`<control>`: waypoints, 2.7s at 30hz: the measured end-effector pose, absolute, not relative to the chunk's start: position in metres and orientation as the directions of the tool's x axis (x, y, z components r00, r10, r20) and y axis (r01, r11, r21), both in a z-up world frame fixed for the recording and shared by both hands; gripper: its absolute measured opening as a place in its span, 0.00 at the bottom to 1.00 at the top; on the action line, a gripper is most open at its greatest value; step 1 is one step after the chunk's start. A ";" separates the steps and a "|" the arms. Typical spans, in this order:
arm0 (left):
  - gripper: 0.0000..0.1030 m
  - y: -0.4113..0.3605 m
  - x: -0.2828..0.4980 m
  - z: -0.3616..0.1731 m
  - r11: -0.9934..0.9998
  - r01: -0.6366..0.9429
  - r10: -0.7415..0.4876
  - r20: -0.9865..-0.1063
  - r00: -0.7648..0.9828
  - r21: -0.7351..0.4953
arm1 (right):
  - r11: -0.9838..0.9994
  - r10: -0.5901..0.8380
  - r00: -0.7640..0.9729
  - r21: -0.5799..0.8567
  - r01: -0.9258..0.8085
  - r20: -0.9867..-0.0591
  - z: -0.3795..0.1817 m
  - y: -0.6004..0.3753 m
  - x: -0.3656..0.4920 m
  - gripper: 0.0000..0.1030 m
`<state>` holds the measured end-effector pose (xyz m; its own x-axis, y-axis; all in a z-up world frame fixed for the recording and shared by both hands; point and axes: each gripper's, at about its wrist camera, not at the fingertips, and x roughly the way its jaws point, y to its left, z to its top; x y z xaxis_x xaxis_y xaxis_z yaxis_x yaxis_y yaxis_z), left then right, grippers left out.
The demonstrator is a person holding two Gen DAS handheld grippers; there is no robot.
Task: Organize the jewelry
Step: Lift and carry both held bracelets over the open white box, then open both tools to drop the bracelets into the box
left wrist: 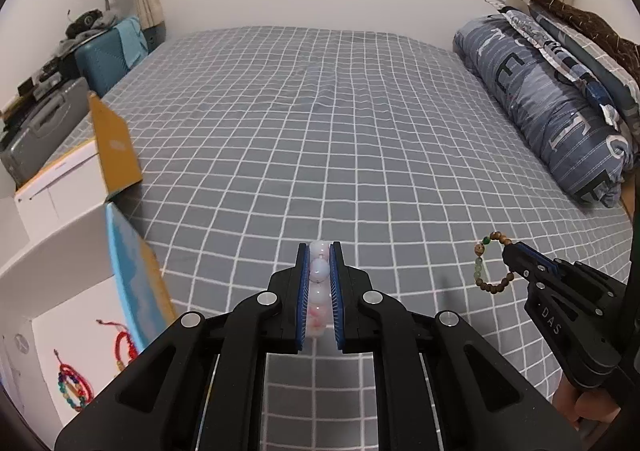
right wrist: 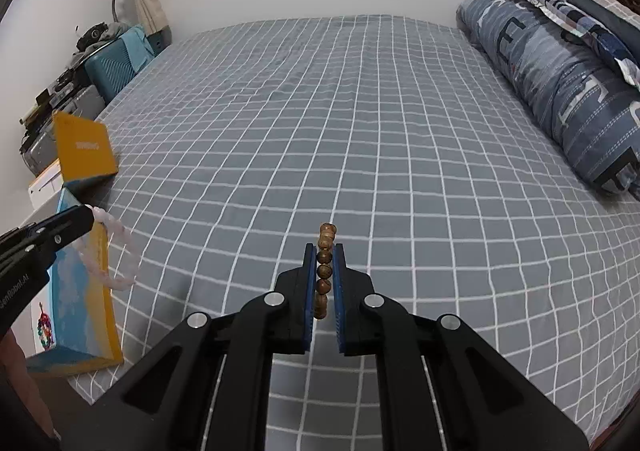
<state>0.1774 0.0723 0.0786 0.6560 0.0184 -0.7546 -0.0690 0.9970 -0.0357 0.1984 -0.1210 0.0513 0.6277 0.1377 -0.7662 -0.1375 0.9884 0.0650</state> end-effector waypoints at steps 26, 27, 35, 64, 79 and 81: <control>0.09 0.181 0.071 0.126 0.968 -0.247 0.159 -0.667 0.728 -0.038 | 0.925 0.323 0.664 0.077 -0.372 -0.674 0.098 0.032 0.131 0.07; 0.09 0.188 0.068 0.126 0.966 -0.257 0.166 -0.668 0.725 -0.039 | 0.922 0.329 0.665 0.074 -0.381 -0.671 0.099 0.039 0.129 0.07; 0.09 0.245 0.030 0.119 0.928 -0.372 0.262 -0.662 0.702 -0.027 | 0.871 0.410 0.642 0.070 -0.486 -0.648 0.102 0.106 0.104 0.07; 0.09 0.369 -0.002 0.021 0.813 -0.581 0.293 -0.837 0.463 -0.037 | 0.763 0.363 0.404 0.019 -0.646 -0.840 0.003 0.254 0.105 0.07; 0.71 0.361 -0.026 0.051 0.788 -0.614 0.365 -0.778 0.512 -0.034 | 0.743 0.504 0.449 0.105 -0.661 -0.738 0.053 0.222 0.085 0.81; 0.77 0.355 -0.035 0.059 0.788 -0.615 0.381 -0.760 0.527 -0.031 | 0.741 0.514 0.470 0.096 -0.664 -0.717 0.064 0.213 0.075 0.88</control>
